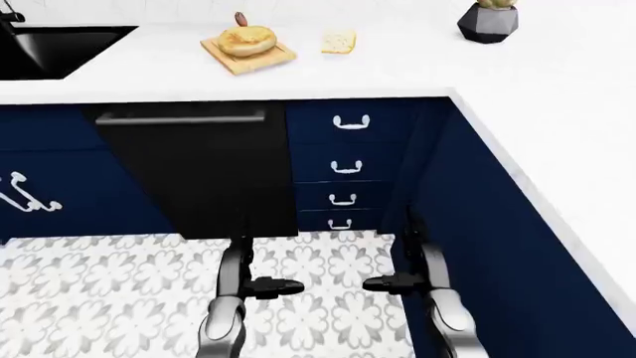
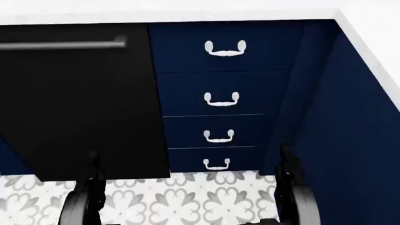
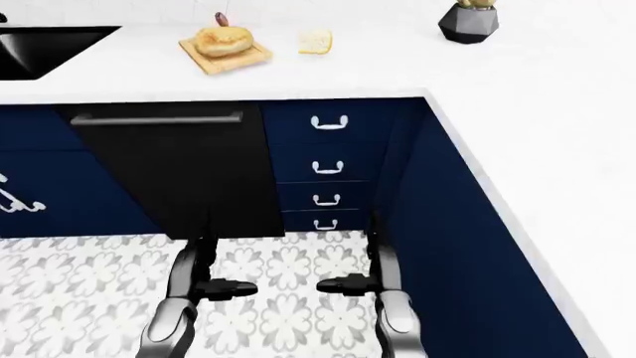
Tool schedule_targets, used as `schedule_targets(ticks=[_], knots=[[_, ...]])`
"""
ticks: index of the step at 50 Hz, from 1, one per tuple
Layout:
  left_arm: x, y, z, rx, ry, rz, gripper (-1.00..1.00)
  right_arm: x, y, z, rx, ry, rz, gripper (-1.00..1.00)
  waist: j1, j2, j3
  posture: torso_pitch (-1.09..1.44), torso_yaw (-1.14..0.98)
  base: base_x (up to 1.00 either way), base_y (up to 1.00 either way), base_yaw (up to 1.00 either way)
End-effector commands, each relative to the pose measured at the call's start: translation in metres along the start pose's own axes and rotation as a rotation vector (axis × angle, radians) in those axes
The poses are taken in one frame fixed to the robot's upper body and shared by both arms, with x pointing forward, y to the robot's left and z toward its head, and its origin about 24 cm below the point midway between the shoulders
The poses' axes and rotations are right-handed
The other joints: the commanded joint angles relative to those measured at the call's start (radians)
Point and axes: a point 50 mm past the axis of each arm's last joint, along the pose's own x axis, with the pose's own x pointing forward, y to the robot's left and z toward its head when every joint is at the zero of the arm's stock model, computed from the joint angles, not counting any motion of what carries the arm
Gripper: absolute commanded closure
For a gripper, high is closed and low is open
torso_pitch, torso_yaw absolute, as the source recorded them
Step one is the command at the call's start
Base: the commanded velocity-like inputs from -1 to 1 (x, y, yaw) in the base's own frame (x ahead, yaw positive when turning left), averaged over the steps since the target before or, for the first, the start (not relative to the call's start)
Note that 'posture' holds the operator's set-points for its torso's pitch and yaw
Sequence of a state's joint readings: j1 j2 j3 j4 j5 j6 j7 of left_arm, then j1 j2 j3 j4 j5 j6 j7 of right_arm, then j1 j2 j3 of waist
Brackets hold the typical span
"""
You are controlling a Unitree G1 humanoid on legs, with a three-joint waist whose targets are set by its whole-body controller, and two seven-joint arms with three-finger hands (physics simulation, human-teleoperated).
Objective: Pick up the wedge of cheese and place it on the slice of bread to prepare a simple cheese on bread dish.
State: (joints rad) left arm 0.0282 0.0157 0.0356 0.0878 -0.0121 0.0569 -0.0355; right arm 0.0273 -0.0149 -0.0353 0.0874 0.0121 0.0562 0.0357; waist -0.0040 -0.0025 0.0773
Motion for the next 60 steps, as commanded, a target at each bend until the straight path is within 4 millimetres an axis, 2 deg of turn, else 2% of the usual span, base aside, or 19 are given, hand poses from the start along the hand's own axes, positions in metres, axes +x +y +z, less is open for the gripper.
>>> schedule_targets(ticks=[1,3,4,5,7,8,23,24,28,31,36,38,41,50,52,53,54,57,60], knots=[[0.003,-0.002,0.031,0.012,-0.151,-0.015,-1.00,-0.001,0.001,0.039,-0.005,-0.193,0.021,-1.00,-0.002,-0.008,-0.001,0.00,0.00,0.00,0.00,0.00],[0.001,0.000,0.034,0.011,-0.154,-0.010,-1.00,-0.002,0.003,0.038,-0.011,-0.195,0.024,-1.00,0.006,-0.001,-0.062,0.00,0.00,0.00,0.00,0.00],[0.001,0.001,0.035,0.009,-0.156,-0.006,-1.00,-0.003,0.003,0.039,-0.014,-0.196,0.027,-1.00,0.007,-0.002,-0.052,0.00,0.00,0.00,0.00,0.00],[0.001,0.002,0.036,0.007,-0.157,-0.003,-1.00,-0.003,0.004,0.040,-0.022,-0.200,0.028,-1.00,0.005,-0.006,-0.016,0.00,0.00,0.00,0.00,0.00],[0.002,0.001,0.035,0.011,-0.157,-0.002,-1.00,-0.004,0.006,0.043,-0.038,-0.210,0.030,-1.00,0.005,-0.007,-0.069,0.00,0.00,0.00,0.00,0.00],[0.003,0.001,0.034,0.013,-0.157,0.001,-1.00,-0.004,0.007,0.044,-0.043,-0.211,0.031,-1.00,0.006,-0.007,-0.074,0.00,0.00,0.00,0.00,0.00],[0.002,0.006,0.034,0.013,-0.167,0.027,-1.00,-0.005,0.012,0.042,-0.086,-0.215,0.019,-1.00,0.007,-0.001,-0.089,0.00,0.00,0.00,0.00,0.00],[0.002,0.006,0.034,0.014,-0.167,0.029,-1.00,-0.005,0.012,0.042,-0.087,-0.215,0.020,-1.00,0.006,0.005,-0.106,0.00,0.00,0.00,0.12,0.00],[0.001,0.006,0.034,0.016,-0.170,0.031,-1.00,-0.005,0.012,0.042,-0.090,-0.216,0.022,-1.00,-0.002,-0.015,-0.072,0.00,0.00,0.00,0.29,0.00],[-0.001,0.006,0.035,0.018,-0.174,0.032,-1.00,-0.005,0.013,0.041,-0.091,-0.216,0.023,-1.00,-0.006,-0.030,-0.078,0.00,0.00,0.00,0.45,0.00],[-0.002,0.006,0.036,0.018,-0.176,0.032,-1.00,-0.005,0.014,0.042,-0.093,-0.217,0.029,-1.00,-0.012,0.028,-0.055,0.00,0.00,0.00,0.46,0.00],[-0.002,0.006,0.036,0.019,-0.177,0.032,-1.00,-0.005,0.014,0.042,-0.094,-0.218,0.030,-1.00,-0.010,0.106,-0.075,0.00,0.00,0.00,0.46,0.00],[-0.003,0.006,0.037,0.019,-0.179,0.031,-1.00,-0.005,0.015,0.042,-0.094,-0.219,0.031,-1.00,0.004,0.064,-0.056,0.00,0.00,0.00,0.46,0.00],[-0.003,0.006,0.037,0.021,-0.181,0.031,-1.00,-0.005,0.015,0.043,-0.093,-0.223,0.033,-1.00,-0.006,-0.029,-0.045,0.00,0.00,0.00,0.46,0.00],[-0.004,0.006,0.038,0.022,-0.182,0.031,-1.00,-0.005,0.015,0.043,-0.091,-0.225,0.035,-1.00,-0.009,-0.065,-0.052,0.00,0.00,0.00,0.38,0.00],[-0.004,0.005,0.038,0.022,-0.182,0.030,-1.00,-0.005,0.015,0.043,-0.092,-0.225,0.035,-1.00,-0.009,-0.066,-0.056,0.00,0.00,0.00,0.23,0.00],[-0.003,0.005,0.038,0.023,-0.182,0.030,-1.00,-0.006,0.015,0.043,-0.092,-0.226,0.035,-1.00,-0.016,-0.026,-0.040,0.00,0.00,0.00,0.04,0.00],[-0.003,0.005,0.039,0.023,-0.182,0.031,-1.00,-0.006,0.015,0.044,-0.092,-0.229,0.034,-1.00,-0.010,-0.001,-0.068,0.00,0.00,0.00,0.00,0.00],[-0.004,0.005,0.039,0.025,-0.183,0.031,-1.00,-0.007,0.014,0.044,-0.090,-0.230,0.033,-1.00,0.000,-0.008,-0.077,0.00,0.00,0.00,0.00,0.00]])
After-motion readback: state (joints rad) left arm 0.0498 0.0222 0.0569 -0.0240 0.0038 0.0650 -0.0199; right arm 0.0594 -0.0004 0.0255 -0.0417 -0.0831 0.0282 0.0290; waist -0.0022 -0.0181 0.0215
